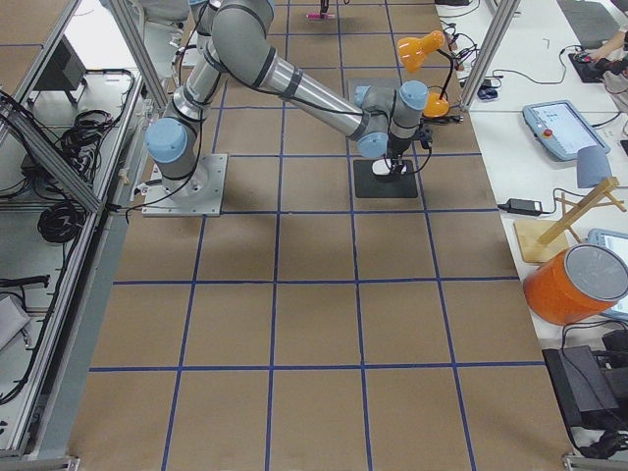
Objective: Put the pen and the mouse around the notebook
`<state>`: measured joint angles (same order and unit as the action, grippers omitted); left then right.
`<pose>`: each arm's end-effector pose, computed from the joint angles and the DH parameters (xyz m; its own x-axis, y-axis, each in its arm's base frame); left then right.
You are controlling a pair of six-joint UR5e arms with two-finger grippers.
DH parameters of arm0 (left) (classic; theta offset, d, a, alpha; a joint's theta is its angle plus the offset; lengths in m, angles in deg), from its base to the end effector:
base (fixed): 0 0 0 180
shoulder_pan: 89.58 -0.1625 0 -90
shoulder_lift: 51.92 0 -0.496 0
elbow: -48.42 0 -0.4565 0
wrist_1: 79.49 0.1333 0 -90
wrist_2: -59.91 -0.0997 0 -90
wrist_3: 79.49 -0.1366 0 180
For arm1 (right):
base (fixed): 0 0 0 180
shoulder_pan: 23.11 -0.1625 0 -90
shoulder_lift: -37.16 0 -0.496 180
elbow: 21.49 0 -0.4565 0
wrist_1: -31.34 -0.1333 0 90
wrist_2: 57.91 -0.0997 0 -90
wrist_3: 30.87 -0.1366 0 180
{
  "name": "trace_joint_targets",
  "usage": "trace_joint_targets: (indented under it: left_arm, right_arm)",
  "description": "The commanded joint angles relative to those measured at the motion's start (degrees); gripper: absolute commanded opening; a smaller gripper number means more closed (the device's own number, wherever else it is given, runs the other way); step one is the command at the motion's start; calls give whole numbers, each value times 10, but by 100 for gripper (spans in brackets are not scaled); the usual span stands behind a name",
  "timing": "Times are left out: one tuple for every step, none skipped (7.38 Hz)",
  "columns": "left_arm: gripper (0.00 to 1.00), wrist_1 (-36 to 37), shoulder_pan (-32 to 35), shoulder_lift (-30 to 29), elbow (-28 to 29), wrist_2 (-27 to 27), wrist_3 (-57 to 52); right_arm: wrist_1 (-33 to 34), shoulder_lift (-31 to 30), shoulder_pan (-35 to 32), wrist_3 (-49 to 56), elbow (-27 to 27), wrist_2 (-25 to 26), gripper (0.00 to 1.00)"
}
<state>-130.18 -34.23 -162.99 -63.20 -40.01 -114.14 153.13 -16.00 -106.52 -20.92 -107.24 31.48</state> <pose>0.2539 -0.5605 0.1756 -0.9941 0.0131 -0.1080 -0.0029 0.9892 0.1463 0.0444 -0.7901 0.1756 -0.9982 -0.0585 -0.0129 -0.0586 0.9982 0.0119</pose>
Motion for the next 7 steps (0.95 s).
trace_joint_targets:
  left_arm:
    - [0, -8, 27, 13, 26, 0, 4]
    - [0, -25, 41, 10, 46, 11, 16]
    - [0, -45, 76, 24, 67, 26, 84]
    - [0, -76, 118, 36, 89, 24, 107]
    - [0, -104, 154, 43, 104, 24, 115]
    - [0, -109, 179, 51, 112, 25, 137]
    - [0, -125, 193, 59, 113, 30, 172]
  right_arm:
    - [0, 4, -2, -2, 3, 10, 9]
    - [-2, 3, -2, -2, 4, 17, 10]
    - [-2, 3, -2, -1, 4, 24, 10]
    - [-1, 3, 1, 6, 2, 24, 10]
    - [0, 3, 3, 9, -1, 24, 12]
    - [0, 3, 4, 15, -4, 33, 17]
    - [1, 3, 4, 22, -5, 37, 23]
